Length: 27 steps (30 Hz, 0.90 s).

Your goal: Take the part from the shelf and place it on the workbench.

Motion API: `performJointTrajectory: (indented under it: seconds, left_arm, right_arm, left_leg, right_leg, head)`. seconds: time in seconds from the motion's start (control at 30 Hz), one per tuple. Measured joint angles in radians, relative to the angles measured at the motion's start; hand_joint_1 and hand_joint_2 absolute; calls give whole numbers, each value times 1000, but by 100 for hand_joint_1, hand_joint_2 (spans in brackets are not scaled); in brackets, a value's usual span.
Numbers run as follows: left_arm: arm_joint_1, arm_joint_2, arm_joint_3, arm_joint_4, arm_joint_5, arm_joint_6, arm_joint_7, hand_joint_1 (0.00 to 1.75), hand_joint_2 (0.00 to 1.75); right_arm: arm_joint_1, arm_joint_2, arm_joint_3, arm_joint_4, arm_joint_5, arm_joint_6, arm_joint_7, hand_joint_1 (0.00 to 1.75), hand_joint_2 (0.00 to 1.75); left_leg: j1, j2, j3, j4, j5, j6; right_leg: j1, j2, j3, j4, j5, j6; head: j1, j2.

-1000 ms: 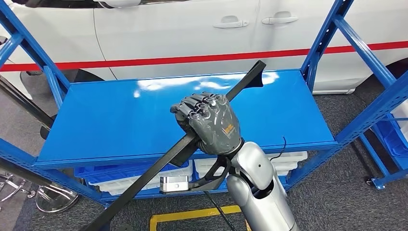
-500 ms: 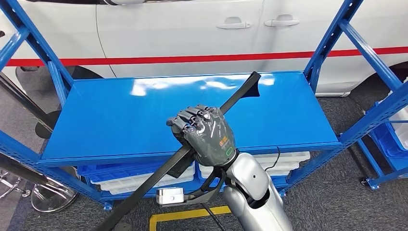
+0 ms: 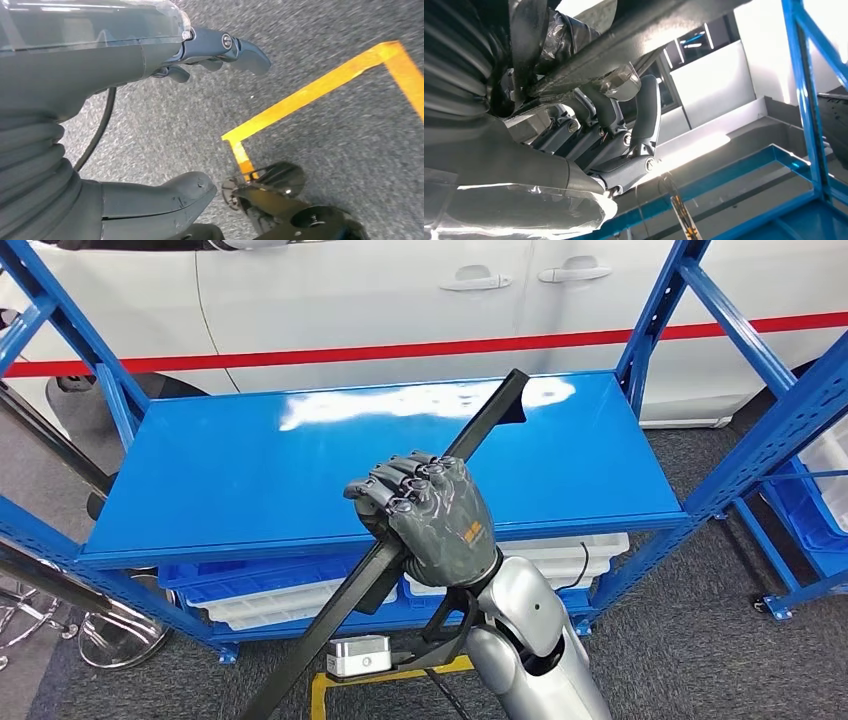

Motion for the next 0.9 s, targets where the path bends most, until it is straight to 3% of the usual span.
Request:
performJointTrajectory:
  seconds: [0.03,0.1,0.17,0.27,0.3,0.37,0.43,0.47,0.5,0.53,0.6,0.67,0.7,0.77,0.8,0.83,0.9]
  left_arm:
    - [0,1,0,0,3,0,0,0,175]
    - [-3,2,-1,0,10,-1,1,0,175]
    - [-6,2,-4,0,16,-2,2,0,175]
    - [-4,1,-9,0,19,-3,2,0,175]
    - [-5,0,-10,1,19,-3,2,0,175]
    - [-7,-1,-13,1,19,-3,2,0,175]
    - [-7,-1,-14,1,19,-3,2,0,175]
    - [-7,-1,-15,1,20,-3,2,0,175]
    - [-7,-1,-16,1,21,-3,2,0,175]
    - [-7,-1,-16,1,23,-3,2,0,175]
    - [-7,-1,-18,1,26,-3,2,0,175]
    - [-7,-3,-20,1,27,-3,2,0,175]
    - [-7,-3,-21,1,29,-3,3,0,175]
    - [-7,-3,-23,1,32,-3,4,0,175]
    - [-5,-3,-24,1,35,-3,4,0,175]
    - [-3,-3,-25,1,37,-3,5,0,175]
    - [-1,-4,-25,1,41,-3,5,0,175]
  right_arm:
    - [0,0,0,0,-6,2,-2,175,175]
    - [0,2,0,-2,-21,4,-6,175,175]
    - [-1,4,0,-6,-34,4,-10,175,175]
    - [-1,7,0,-8,-44,4,-12,175,175]
    - [-1,7,0,-8,-45,4,-12,175,175]
    - [-1,7,0,-8,-46,4,-12,175,175]
    - [0,7,0,-8,-50,4,-13,175,175]
    - [0,7,0,-8,-54,4,-14,175,175]
    - [0,7,0,-8,-58,4,-15,175,175]
    - [0,7,0,-8,-64,4,-18,175,175]
    - [0,8,0,-8,-75,4,-23,175,175]
    - [-1,10,0,-9,-86,4,-28,175,175]
    - [-2,11,0,-9,-92,5,-30,175,175]
    - [-3,11,0,-9,-105,11,-35,175,175]
    - [-3,12,0,-8,-110,15,-37,175,175]
    - [-3,12,0,-6,-114,20,-38,175,175]
    - [-2,13,0,-3,-119,29,-39,175,175]
  left_leg:
    - [0,0,38,-45,18,2]
    - [-3,0,136,-190,56,9]
    - [-8,-2,180,-271,75,19]
    - [-11,-1,167,-278,101,38]
    - [-9,2,160,-281,115,46]
    - [-6,8,138,-285,142,60]
    - [-7,11,106,-284,165,64]
    - [-8,12,90,-282,176,63]
    - [-8,12,73,-279,186,61]
    - [-9,13,56,-275,196,58]
    - [-10,12,30,-268,214,52]
    - [-10,11,19,-265,229,40]
    - [-10,11,18,-267,237,33]
    - [-8,11,14,-272,251,19]
    - [-7,10,7,-263,235,14]
    - [-6,9,-5,-237,201,10]
    - [-3,7,-37,-133,94,3]
  right_leg:
    - [0,0,-11,2,8,2]
    - [2,1,-28,6,24,9]
    - [3,0,-36,7,39,21]
    - [0,2,-39,-2,60,40]
    - [-1,3,-46,6,45,45]
    - [-5,5,-75,82,-45,54]
    - [-9,5,-106,213,-140,62]
    - [-10,5,-109,263,-156,65]
    - [-11,5,-96,281,-148,66]
    - [-12,5,-64,265,-127,65]
    - [-10,5,47,142,-102,57]
    - [-4,5,135,23,-117,45]
    - [0,6,151,-5,-124,39]
    - [1,3,140,-18,-107,25]
    - [-1,1,131,-20,-95,15]
    - [-3,-1,120,-24,-81,6]
    - [-3,-2,89,-25,-55,-4]
  head:
    - [0,0]
    - [0,0]
    - [0,0]
    - [0,0]
    - [0,0]
    - [0,0]
    - [0,0]
    - [0,0]
    - [0,0]
    - [0,0]
    - [0,0]
    - [-1,0]
    - [-1,0]
    - [-1,0]
    - [-2,0]
    - [-2,0]
    - [-2,0]
